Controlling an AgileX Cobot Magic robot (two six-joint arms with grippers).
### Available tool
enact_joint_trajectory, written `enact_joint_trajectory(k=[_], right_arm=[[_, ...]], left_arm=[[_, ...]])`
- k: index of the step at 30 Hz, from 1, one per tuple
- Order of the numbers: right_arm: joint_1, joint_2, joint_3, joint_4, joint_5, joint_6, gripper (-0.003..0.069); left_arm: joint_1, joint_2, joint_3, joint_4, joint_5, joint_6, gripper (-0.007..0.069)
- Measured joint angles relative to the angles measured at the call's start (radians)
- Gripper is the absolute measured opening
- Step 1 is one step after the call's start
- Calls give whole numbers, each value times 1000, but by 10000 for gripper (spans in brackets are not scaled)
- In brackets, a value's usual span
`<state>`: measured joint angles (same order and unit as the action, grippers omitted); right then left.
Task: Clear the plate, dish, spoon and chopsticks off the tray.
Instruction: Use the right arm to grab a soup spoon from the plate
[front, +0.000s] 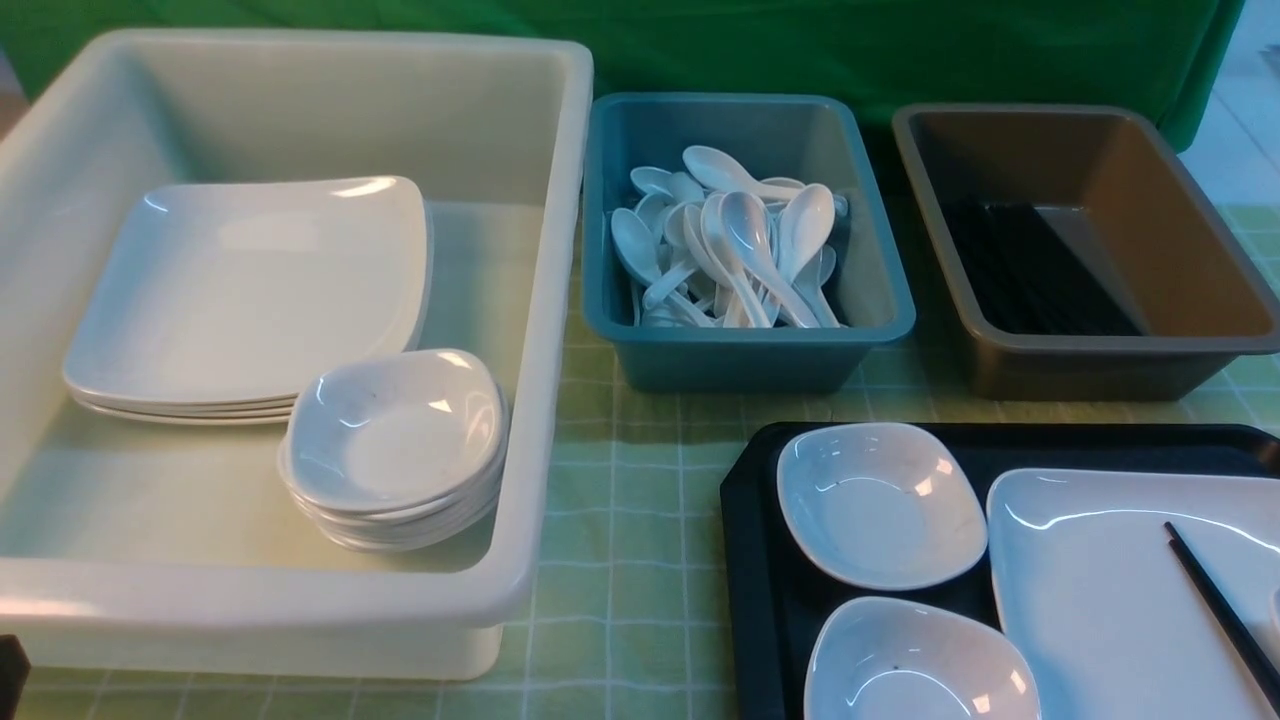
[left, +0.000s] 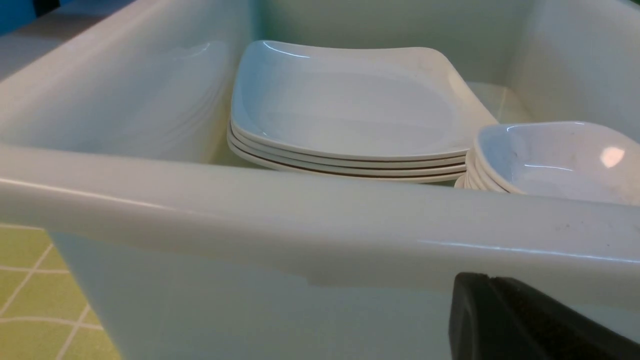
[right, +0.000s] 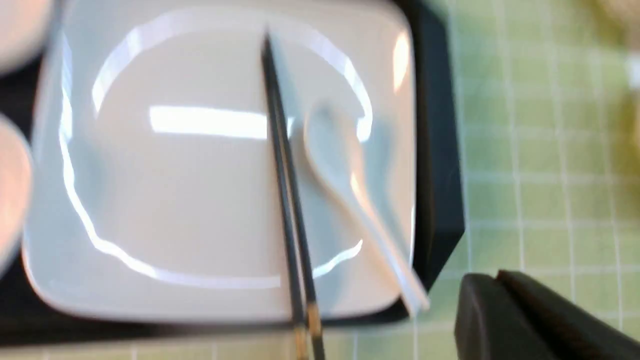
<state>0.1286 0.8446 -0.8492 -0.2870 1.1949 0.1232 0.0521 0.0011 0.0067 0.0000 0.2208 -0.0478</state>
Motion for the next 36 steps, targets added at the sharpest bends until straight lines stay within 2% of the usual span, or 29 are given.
enact_joint_trajectory(k=[4,9,12,19,22,25,26,27,28,32,36], right_arm=[[0,267,-3,0,19,-61,11],[0,469,-3,-9,10,-132,16],[-2,542,-3,-41,-49,-195,20],[-114,646,-3,-37,-128,-324,55],[-185,680,-3,-17,-143,-401,103],[-210,692,-3,-12,-149,-469,205],[-209,692,-3,-11,-149,-473,205],[-211,695,-3,-7,-163,-501,283],[-211,697,-3,-3,-175,-513,327],[-211,715,-3,4,-221,-527,385],[-211,746,-3,5,-247,-534,381]], left_arm=[[0,0,0,0,0,0,-1],[0,0,0,0,0,0,-1],[0,0,0,0,0,0,-1],[0,0,0,0,0,0,-1],[0,0,0,0,0,0,-1],[0,0,0,0,0,0,-1],[0,0,0,0,0,0,-1],[0,0,0,0,0,0,-1],[0,0,0,0,0,0,-1],[1,0,0,0,0,0,-1],[2,0,0,0,0,0,-1]])
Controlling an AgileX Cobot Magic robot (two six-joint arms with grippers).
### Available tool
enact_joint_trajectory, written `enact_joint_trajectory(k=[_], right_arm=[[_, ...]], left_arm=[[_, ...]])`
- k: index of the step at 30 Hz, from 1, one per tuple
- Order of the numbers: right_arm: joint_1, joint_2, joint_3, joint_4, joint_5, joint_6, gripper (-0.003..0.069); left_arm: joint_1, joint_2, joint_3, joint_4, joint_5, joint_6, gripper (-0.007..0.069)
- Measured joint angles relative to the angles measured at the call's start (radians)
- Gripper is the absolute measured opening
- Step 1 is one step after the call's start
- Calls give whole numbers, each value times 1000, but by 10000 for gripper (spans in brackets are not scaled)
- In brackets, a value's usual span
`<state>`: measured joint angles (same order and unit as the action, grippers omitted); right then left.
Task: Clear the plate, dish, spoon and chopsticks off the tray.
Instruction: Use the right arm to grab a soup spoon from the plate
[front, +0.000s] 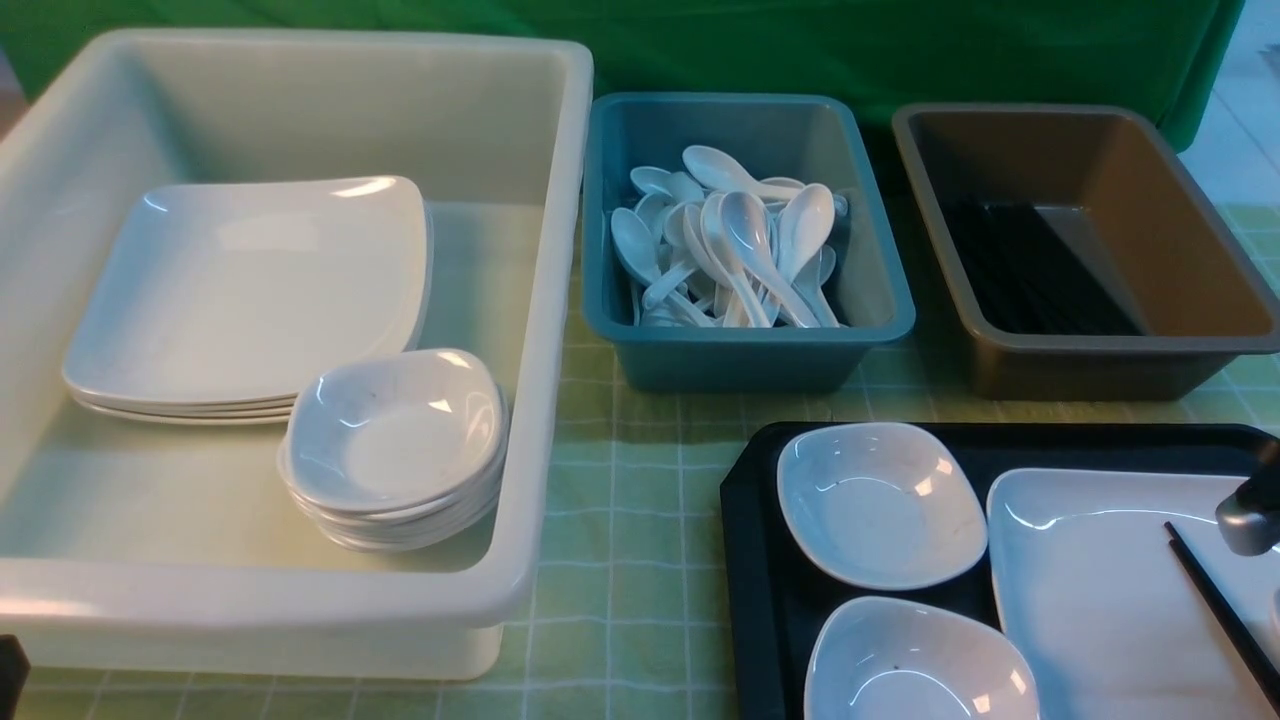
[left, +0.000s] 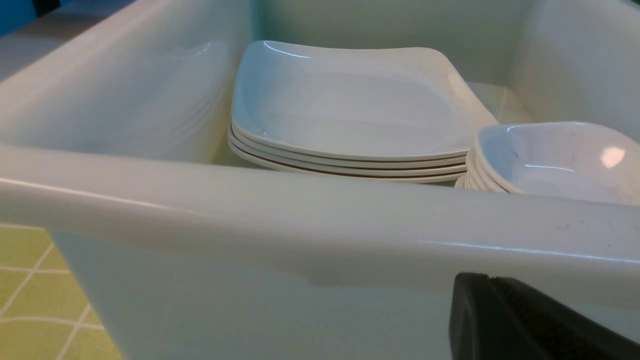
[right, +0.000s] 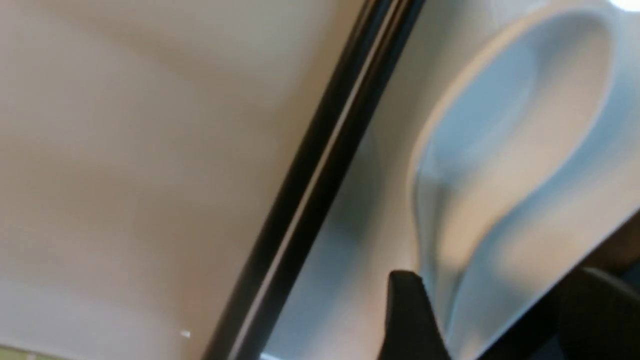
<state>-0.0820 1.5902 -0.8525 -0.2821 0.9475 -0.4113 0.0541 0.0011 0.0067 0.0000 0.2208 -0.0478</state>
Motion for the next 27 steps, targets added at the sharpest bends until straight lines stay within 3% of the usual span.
enact_joint_trajectory(k=[12,16,22,27], right_arm=[[0,106,-2,-1,-1,-8,300],[0,110,-4,-7,6,-24,177],[0,85,-30,-8,35,-29,170],[0,21,-178,34,108,-15,170]], left_arm=[[0,-1,0,0,0,-1,-1],[0,-1,0,0,0,-1,-1],[0,-1,0,0,0,-1,-1],[0,-1,0,0,0,-1,-1]])
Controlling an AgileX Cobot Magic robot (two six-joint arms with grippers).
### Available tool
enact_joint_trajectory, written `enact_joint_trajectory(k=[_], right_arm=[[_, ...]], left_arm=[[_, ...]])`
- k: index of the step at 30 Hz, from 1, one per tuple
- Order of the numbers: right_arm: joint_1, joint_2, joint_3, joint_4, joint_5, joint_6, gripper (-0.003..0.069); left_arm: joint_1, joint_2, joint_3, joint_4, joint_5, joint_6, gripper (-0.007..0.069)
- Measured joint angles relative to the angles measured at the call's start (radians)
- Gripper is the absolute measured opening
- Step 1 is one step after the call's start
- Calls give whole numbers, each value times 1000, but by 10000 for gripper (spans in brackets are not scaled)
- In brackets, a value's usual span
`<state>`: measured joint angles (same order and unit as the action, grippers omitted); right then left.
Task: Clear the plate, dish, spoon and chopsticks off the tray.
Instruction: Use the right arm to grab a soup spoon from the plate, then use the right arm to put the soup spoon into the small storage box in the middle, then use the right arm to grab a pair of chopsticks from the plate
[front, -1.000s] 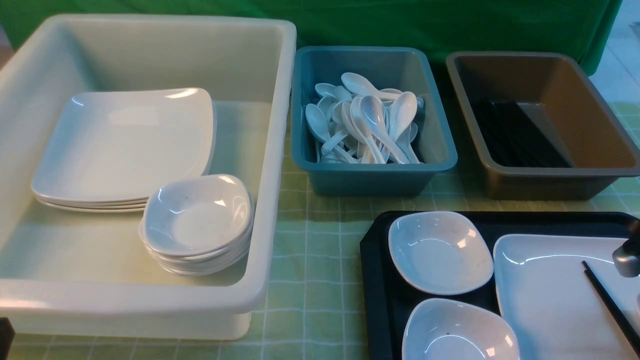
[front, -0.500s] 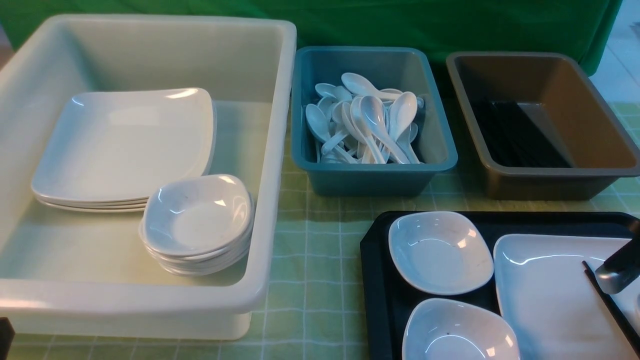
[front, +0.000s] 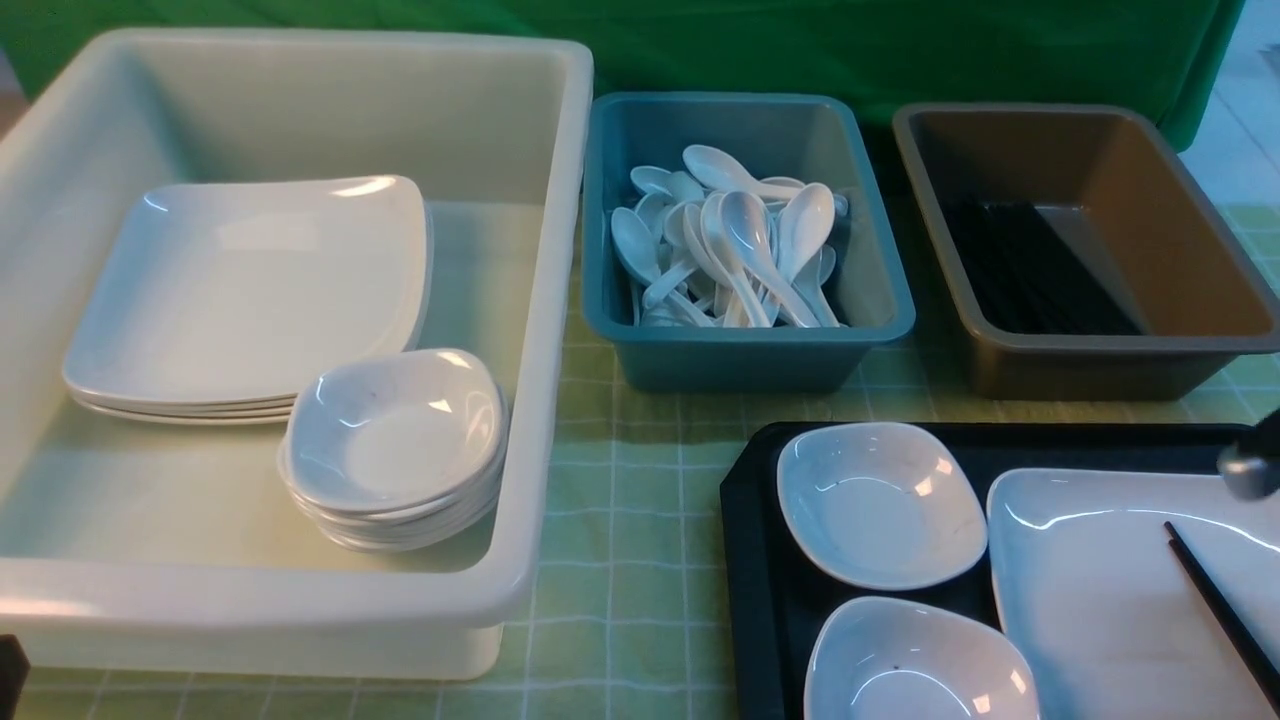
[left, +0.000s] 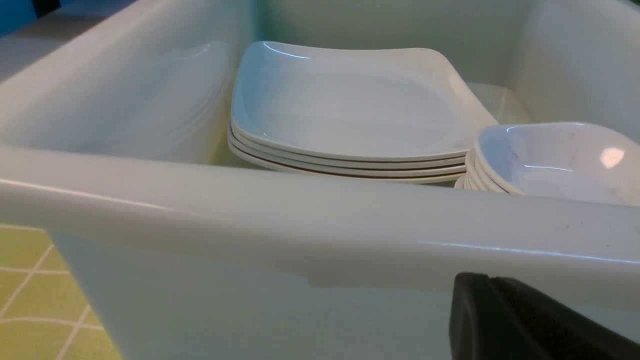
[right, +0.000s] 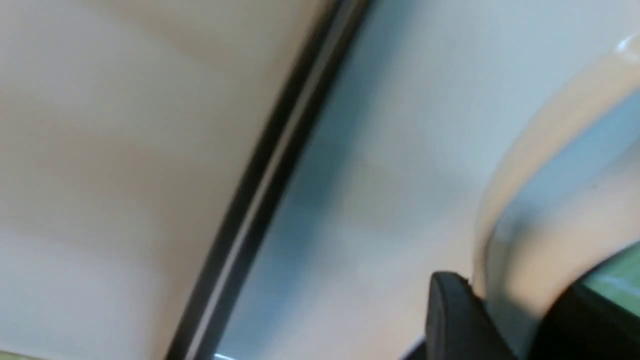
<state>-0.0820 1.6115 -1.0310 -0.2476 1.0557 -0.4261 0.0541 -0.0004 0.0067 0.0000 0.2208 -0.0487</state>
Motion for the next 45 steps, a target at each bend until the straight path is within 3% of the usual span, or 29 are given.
enact_joint_trajectory(k=[6,8,10,12,20,23,27,30,33,36,38,41,45], right_arm=[[11,-37,-240,291,24,2,170],[71,-28,-333,442,-29,-1,170],[126,-14,-382,492,-76,-3,170],[245,43,-477,534,-191,10,170],[479,360,-716,550,-462,50,170],[503,456,-790,549,-522,61,184],[503,517,-834,544,-554,76,304],[498,513,-854,541,-505,89,390],[490,487,-878,530,-403,90,395],[479,433,-916,485,-252,90,335],[462,352,-959,406,-21,98,197],[439,259,-954,366,109,150,63],[415,107,-848,297,141,205,8]], left_arm=[[0,0,0,0,0,0,-1],[0,0,0,0,0,0,-1],[0,0,0,0,0,0,-1],[0,0,0,0,0,0,-1],[0,0,0,0,0,0,-1],[0,0,0,0,0,0,-1],[0,0,0,0,0,0,-1],[0,0,0,0,0,0,-1],[0,0,0,0,0,0,-1],[0,0,0,0,0,0,-1],[0,0,0,0,0,0,-1],[0,0,0,0,1,0,-1],[0,0,0,0,1,0,-1]])
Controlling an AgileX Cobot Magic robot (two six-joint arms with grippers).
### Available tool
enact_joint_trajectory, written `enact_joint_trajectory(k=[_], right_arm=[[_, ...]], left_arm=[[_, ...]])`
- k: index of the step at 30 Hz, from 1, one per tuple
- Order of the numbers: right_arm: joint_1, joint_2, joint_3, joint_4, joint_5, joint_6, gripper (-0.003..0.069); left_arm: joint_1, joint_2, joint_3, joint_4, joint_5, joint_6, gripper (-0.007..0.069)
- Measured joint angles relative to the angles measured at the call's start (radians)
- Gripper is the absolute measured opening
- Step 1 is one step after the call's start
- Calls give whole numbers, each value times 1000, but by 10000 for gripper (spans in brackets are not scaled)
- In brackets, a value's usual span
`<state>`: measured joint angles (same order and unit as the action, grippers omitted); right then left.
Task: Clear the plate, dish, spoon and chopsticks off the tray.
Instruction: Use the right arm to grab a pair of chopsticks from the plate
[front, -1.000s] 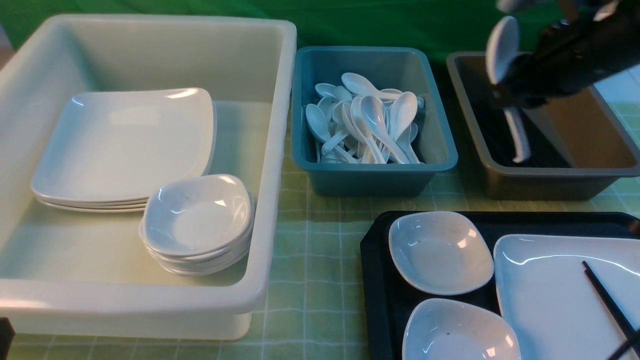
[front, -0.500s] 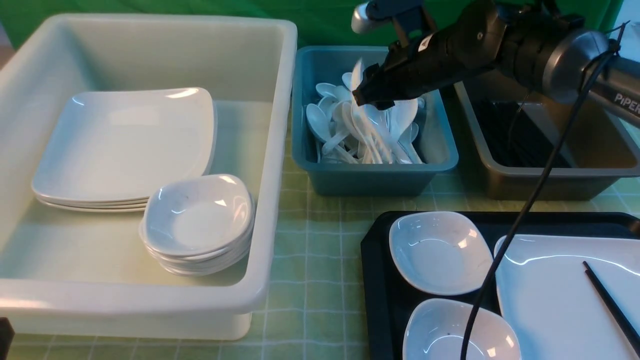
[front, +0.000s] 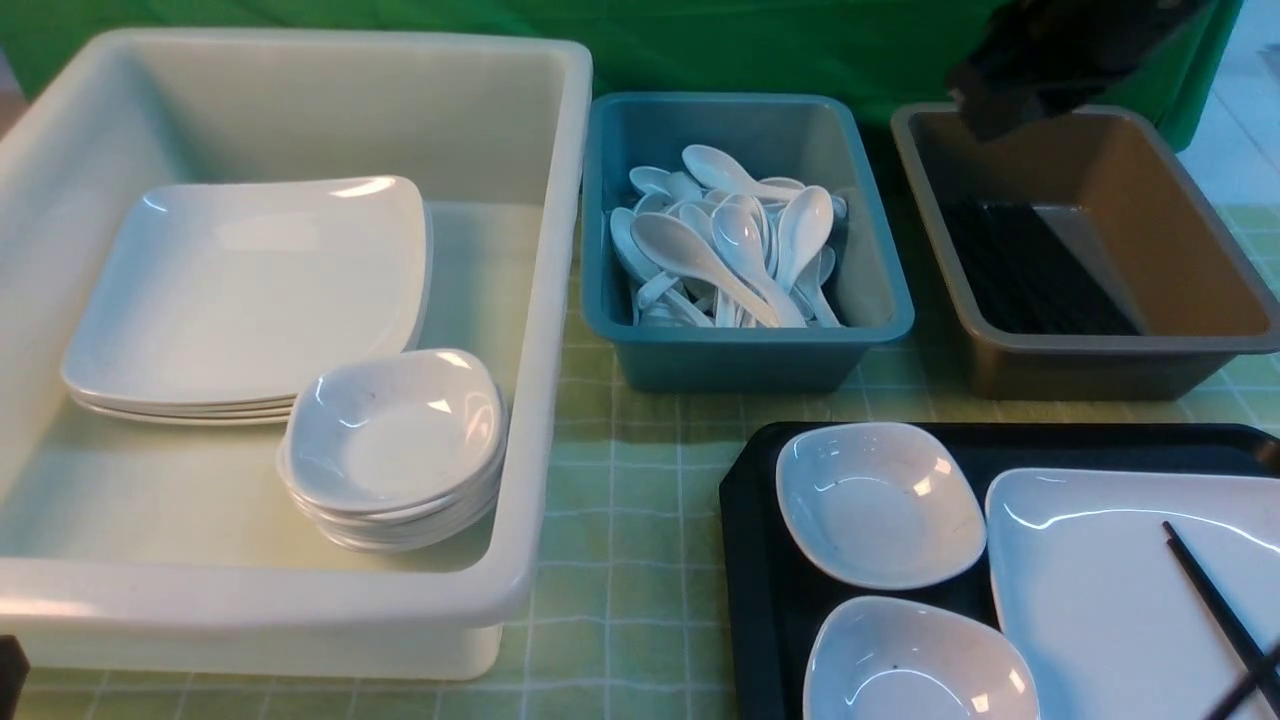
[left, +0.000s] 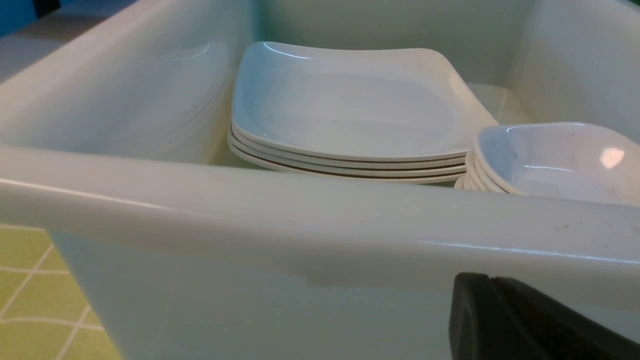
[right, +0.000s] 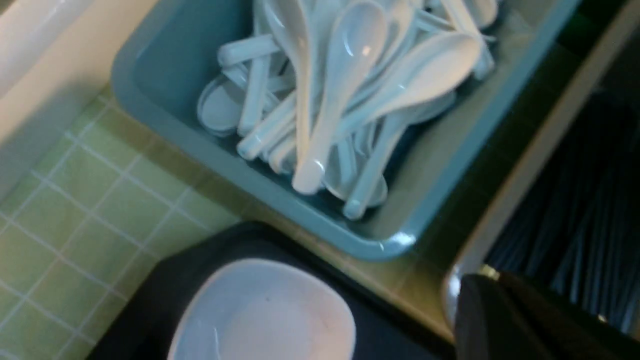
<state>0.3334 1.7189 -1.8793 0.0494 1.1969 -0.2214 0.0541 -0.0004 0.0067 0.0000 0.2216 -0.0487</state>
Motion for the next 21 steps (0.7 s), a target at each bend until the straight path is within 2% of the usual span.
enact_joint_trajectory(k=[7,10,11,13,14,16,21], right_arm=[[-4,-279,454,-202,15,82,24],[-5,-370,667,-250,20,136,79],[-5,-405,751,-268,21,167,125],[-5,-426,827,-282,23,186,170],[-14,-440,924,-297,21,221,239],[-47,-437,1009,-302,-2,249,295],[-184,-404,1099,-308,-104,283,337]], left_arm=[[0,0,0,0,0,1,-1],[0,0,0,0,0,1,-1],[0,0,0,0,0,1,-1],[0,0,0,0,0,1,-1],[0,0,0,0,0,1,-1],[0,0,0,0,0,1,-1],[0,0,0,0,0,1,-1]])
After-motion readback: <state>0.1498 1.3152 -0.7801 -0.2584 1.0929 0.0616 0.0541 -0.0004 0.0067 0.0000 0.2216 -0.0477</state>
